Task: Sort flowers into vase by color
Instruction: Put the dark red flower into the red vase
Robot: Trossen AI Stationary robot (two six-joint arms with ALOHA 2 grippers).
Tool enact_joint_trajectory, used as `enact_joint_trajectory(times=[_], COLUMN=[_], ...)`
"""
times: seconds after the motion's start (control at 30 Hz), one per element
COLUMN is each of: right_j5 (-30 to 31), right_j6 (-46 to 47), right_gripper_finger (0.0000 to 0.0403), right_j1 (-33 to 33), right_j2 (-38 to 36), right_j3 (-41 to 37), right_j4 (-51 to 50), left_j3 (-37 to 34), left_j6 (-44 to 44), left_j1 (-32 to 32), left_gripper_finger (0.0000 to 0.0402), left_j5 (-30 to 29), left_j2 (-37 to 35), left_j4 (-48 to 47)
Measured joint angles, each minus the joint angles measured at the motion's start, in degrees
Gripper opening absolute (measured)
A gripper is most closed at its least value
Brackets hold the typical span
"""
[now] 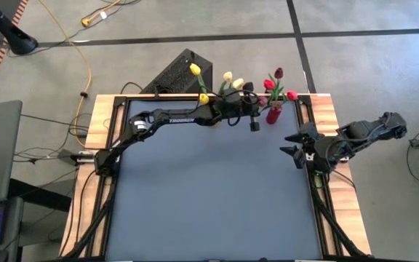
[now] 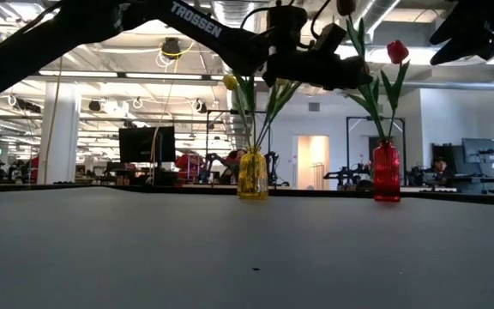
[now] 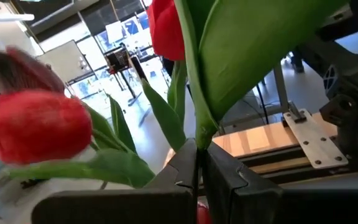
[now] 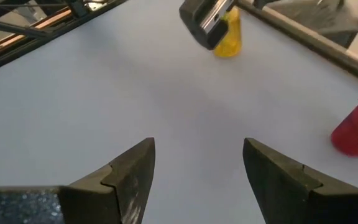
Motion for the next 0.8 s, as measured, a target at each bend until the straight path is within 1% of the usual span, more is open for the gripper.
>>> enact_joint_trajectory(times=[0.17,0.27,0.4,0.5,0.57,0.7,0.8], right_j5=[4.8,7.1,10.5,14.1,15.2,15.4,15.3], right_j6=[-4.4,-7.0,-13.1,-21.5,-29.9,-46.0,-52.3], right_gripper_finger=[0.0270,0.0270,0.0270,0.0270,0.0270,0.0270,0.0270], right_j1=[0.0,0.0,-0.3,-1.9,-3.6,-7.5,-11.0], right_j2=[0.0,0.0,0.0,0.8,2.0,5.4,7.9], right_j3=[0.0,0.0,0.0,0.0,0.0,0.0,0.0], right_j4=[0.8,3.0,9.8,16.4,21.2,30.1,35.4], left_j3=[0.0,0.0,0.0,0.0,0.0,0.0,0.0], left_j6=[-0.2,-1.2,-2.3,-2.3,-2.3,-2.3,-2.3], left_j1=[0.0,0.0,0.0,0.0,0.0,-0.1,-0.1], left_gripper_finger=[0.0008,0.0027,0.0058,0.0076,0.0084,0.0090,0.0091], left_j5=[0.0,0.0,-0.1,-1.0,-1.4,-1.4,-1.4], left_j2=[0.0,0.0,0.0,0.0,0.0,0.0,0.0], left_j4=[0.0,0.0,-0.9,-0.9,-1.0,-1.5,-1.7])
